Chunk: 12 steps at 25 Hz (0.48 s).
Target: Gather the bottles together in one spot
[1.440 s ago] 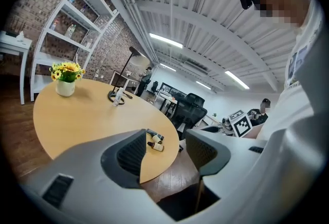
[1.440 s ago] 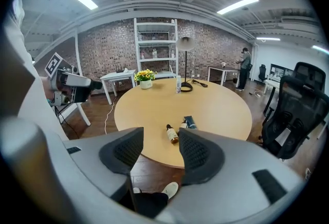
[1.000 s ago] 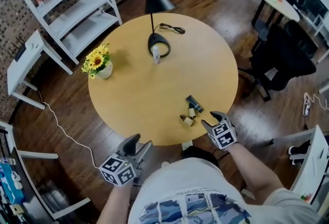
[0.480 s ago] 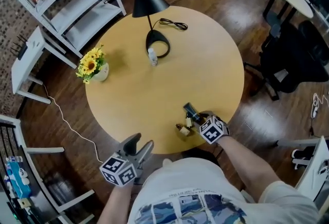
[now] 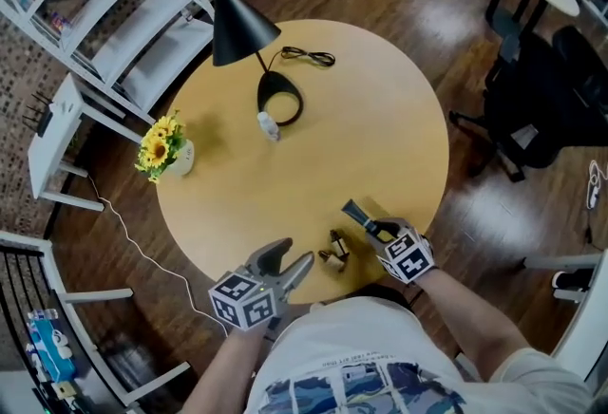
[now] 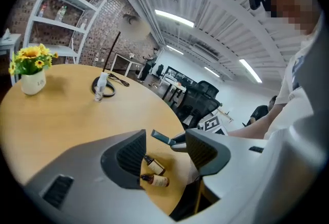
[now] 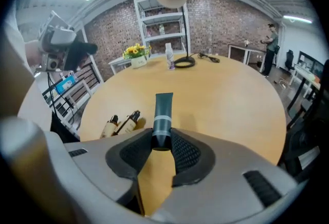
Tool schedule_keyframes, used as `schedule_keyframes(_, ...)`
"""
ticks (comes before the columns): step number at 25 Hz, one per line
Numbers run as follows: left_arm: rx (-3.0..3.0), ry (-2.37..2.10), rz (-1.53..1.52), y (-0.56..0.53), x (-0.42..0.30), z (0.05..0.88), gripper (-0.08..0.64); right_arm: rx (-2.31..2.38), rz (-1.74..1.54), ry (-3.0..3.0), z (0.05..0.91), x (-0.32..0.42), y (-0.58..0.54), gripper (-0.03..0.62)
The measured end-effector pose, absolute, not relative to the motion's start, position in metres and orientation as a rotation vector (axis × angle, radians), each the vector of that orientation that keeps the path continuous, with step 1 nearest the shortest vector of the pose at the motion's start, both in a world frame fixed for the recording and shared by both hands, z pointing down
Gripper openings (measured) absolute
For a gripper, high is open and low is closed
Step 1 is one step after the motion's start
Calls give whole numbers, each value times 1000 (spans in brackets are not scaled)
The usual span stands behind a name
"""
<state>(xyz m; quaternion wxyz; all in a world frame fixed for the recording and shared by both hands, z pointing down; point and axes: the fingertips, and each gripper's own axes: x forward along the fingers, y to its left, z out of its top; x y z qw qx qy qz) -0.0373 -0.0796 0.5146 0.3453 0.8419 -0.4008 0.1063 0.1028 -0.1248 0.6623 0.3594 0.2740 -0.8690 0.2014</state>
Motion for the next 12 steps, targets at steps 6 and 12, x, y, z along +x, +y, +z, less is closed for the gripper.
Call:
schedule_keyframes(6, 2105, -839, 16, -140, 16, 485, 218, 812, 392, -2518, 559, 104, -136, 132)
schedule_keyframes(12, 2105, -739, 18, -184, 50, 470, 225, 843, 207, -2669, 506, 95, -140, 132)
